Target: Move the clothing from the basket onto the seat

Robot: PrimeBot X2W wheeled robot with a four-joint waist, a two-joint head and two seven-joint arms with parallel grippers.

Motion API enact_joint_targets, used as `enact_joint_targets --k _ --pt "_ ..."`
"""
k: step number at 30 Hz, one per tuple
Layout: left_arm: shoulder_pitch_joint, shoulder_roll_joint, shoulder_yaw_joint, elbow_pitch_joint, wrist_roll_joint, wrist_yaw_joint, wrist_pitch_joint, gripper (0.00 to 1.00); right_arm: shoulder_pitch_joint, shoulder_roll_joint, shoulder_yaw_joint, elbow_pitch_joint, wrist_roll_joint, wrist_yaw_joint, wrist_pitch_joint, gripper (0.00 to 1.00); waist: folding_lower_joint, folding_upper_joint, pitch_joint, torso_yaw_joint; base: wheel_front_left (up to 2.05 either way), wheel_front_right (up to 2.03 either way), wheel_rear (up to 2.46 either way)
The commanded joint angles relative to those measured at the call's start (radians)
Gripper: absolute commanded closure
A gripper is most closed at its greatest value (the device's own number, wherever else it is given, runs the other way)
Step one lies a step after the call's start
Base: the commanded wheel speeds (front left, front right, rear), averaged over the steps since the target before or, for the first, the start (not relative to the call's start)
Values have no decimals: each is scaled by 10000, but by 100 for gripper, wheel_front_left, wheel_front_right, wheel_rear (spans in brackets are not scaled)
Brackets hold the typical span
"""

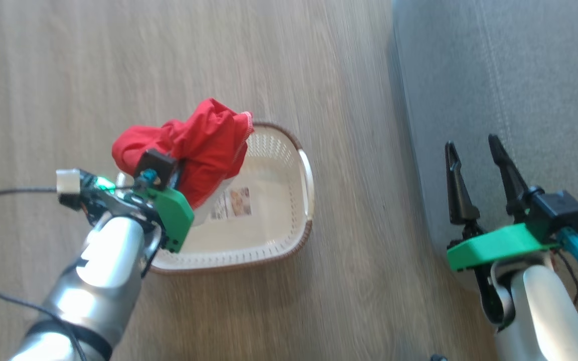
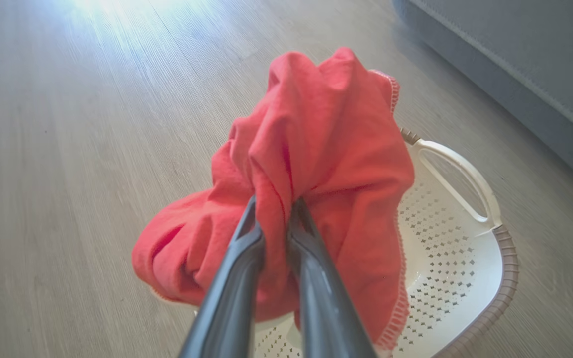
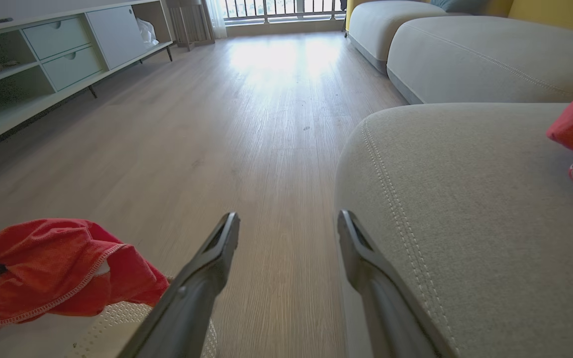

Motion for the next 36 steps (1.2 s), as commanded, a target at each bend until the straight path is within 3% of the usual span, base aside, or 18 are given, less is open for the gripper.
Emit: enact_joint_targets --k 1,13,18,26,36 --pt "107 233 341 -348 -77 113 -137 100 207 -112 158 -223 -16 -4 2 0 1 -1 -805 444 0 0 0" --pt "2225 348 1623 -4698 460 1213 -138 100 970 -112 30 66 -64 -4 2 0 1 -1 -2544 883 0 0 0" --pt "2895 210 2129 -6341 691 1396 -139 100 1285 -112 7 55 -88 -4 2 0 1 -1 -3083 1006 0 0 0" --pt "3866 -210 2741 -8967 934 1255 -139 100 1777 -217 10 -186 81 -4 2 0 1 -1 -3684 1142 0 0 0" --pt "4555 -487 1869 -10863 1518 398 -139 100 2051 -332 36 -388 187 -4 2 0 1 -1 -3933 1323 0 0 0"
